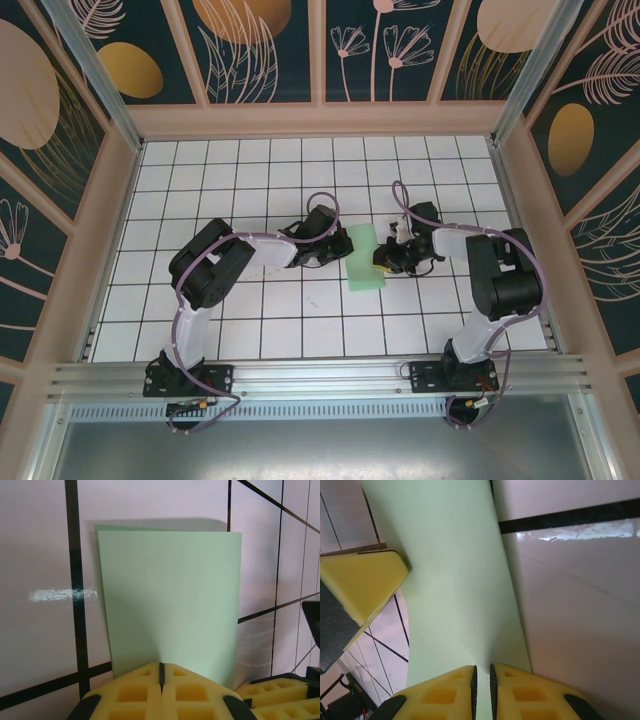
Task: Fold a paper plane with a square sheet of paper (pick it up from the middle)
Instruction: Fold the square sheet of paper in half at the center of the table.
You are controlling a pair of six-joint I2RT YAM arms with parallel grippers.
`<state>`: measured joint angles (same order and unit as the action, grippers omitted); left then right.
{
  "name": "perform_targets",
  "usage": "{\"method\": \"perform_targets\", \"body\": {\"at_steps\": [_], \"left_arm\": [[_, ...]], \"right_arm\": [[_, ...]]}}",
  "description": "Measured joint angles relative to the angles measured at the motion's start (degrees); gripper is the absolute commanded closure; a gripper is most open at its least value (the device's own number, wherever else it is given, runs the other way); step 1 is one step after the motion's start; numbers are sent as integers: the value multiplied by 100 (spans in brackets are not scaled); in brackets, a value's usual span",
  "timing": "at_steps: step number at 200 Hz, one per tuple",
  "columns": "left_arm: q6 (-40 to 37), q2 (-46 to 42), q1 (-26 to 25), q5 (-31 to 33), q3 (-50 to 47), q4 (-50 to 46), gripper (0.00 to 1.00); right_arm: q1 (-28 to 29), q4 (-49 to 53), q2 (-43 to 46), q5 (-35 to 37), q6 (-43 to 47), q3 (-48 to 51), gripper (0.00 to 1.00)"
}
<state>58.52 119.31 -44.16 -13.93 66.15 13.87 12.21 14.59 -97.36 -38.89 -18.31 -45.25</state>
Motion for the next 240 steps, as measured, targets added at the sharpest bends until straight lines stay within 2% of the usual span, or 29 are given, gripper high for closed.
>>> {"method": "perform_targets", "body": {"at_steps": [57, 98, 146, 205, 240], "left_arm": [[0, 0, 0, -15, -4, 4, 100], [0, 0, 0, -17, -4, 9, 100], [0, 0, 0, -20, -35, 70, 100], [-2, 0, 0, -22, -35, 72, 100], [-2, 0, 0, -22, -35, 72, 100]], "right_arm": [[0, 48, 909, -380, -26, 352, 80], [0, 15, 791, -389, -181, 896, 81], [-9, 13, 634, -236, -219, 920, 80], [-11, 96, 1305, -72, -225, 859, 80], [-11, 2, 1207, -61, -306, 911, 81]]}}
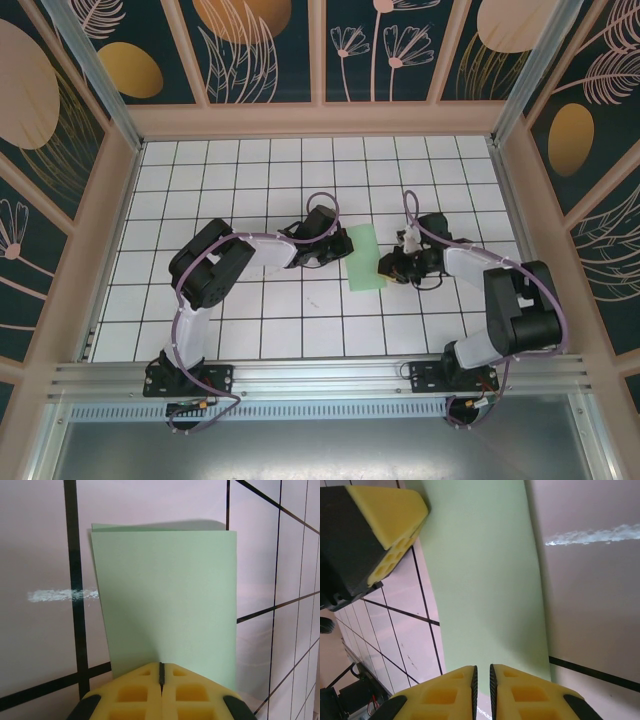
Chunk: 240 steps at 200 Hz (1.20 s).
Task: Fold a paper plane with a square sheet of paper (pick it up from the middle)
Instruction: Fold the square sheet of paper in half at the center of the table.
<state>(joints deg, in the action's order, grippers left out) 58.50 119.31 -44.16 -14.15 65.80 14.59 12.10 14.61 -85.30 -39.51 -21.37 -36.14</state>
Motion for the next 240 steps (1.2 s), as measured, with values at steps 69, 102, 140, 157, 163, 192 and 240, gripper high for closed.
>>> {"method": "perform_targets", "body": {"at_steps": [69, 102, 140, 157, 163, 192, 240], "left_arm": [[-2, 2, 0, -9, 0, -2, 100], [-22, 2, 0, -13, 4, -4, 100], [-42, 2, 0, -17, 11, -9, 100], [-44, 2, 0, -17, 11, -9, 100], [-46, 2, 0, -17, 13, -11, 100], [-63, 2, 0, -20, 22, -28, 100], [-83, 13, 0, -35, 33, -33, 100]], "right_arm": [[-9, -70, -286, 87, -68, 232, 81], [-11, 114, -107, 304, -107, -87, 80], [-42, 7, -387, 363, -98, -1126, 80], [-63, -140, -841, 345, -103, -1556, 80], [-66, -190, -1062, 339, -103, -1707, 80], [-66, -243, -1958, 326, -83, -2227, 80], [-90, -216, -2516, 326, 4, -2520, 78]]}}
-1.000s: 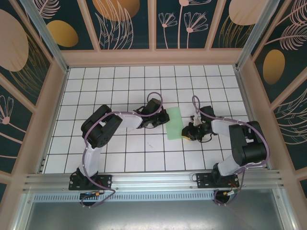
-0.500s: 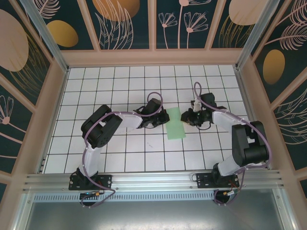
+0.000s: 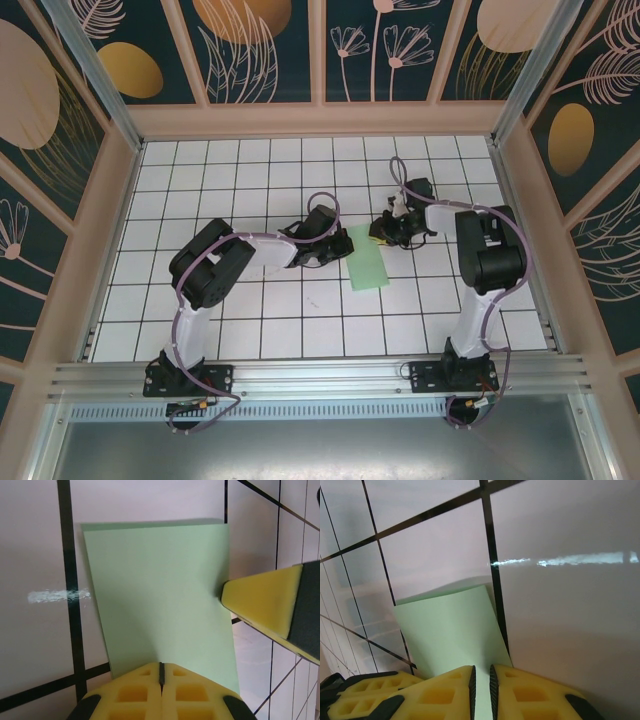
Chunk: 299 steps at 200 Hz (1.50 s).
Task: Fold a paper plane with a square sheet of paper (pick it up from the middle)
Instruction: Fold the square sheet of paper in half at the center of the table.
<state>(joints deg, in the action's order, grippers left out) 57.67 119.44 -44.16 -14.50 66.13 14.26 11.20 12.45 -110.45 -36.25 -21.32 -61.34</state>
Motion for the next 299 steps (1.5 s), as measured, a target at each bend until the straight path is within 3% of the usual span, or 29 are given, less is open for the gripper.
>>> {"method": "perform_targets", "body": {"at_steps": [39, 49, 66, 78, 138, 299], "left_arm": [[-24, 0, 0, 0, 11, -13, 100], [-26, -15, 0, 0, 11, -20, 90], [-46, -76, -2, 26, 9, -146, 87], [-52, -173, 0, 66, -4, -289, 74], [166, -1032, 0, 282, -470, -326, 53], [949, -855, -11, -304, -1093, 494, 52]], "right_arm": [[4, 133, 15, 24, 28, -129, 77], [4, 149, 70, 28, 46, -136, 76], [2, 192, 227, 44, 85, -136, 76], [-4, 195, 352, 46, 116, -136, 76], [-28, 195, 553, 140, 151, 42, 72], [-35, 160, 553, 61, 192, 514, 69]]}}
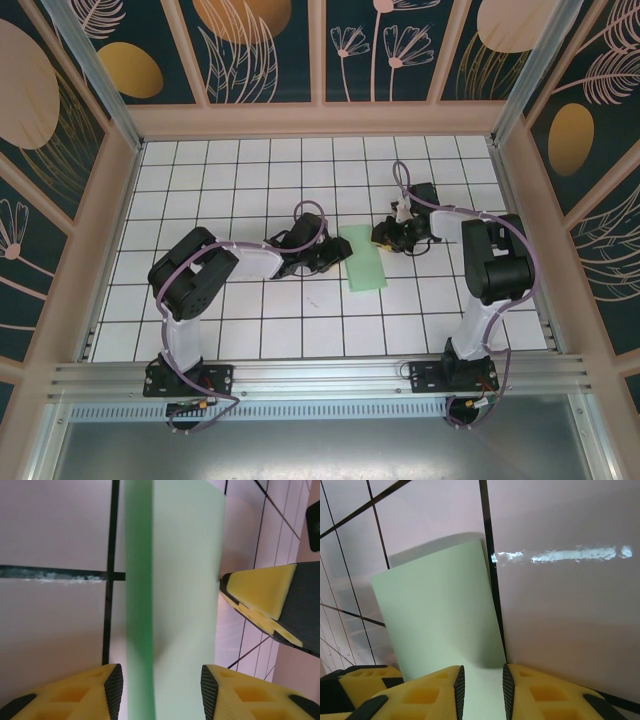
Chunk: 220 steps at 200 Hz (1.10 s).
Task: Fold a paper plane with a square sheet of paper (pick it up from the middle)
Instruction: Fold the square sheet of paper in half at the center of the table.
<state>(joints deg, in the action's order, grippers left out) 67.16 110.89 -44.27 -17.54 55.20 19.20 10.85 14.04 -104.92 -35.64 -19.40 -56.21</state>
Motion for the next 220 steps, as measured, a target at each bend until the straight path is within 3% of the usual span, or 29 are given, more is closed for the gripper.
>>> {"method": "perform_targets", "body": {"at_steps": [154, 220], "left_arm": [[111, 166, 0, -181, 7, 361, 66], [243, 264, 0, -262, 66, 682, 86]], "right_arm": [[0, -59, 31, -87, -2, 76, 69], [0, -59, 31, -111, -2, 76, 69]]}}
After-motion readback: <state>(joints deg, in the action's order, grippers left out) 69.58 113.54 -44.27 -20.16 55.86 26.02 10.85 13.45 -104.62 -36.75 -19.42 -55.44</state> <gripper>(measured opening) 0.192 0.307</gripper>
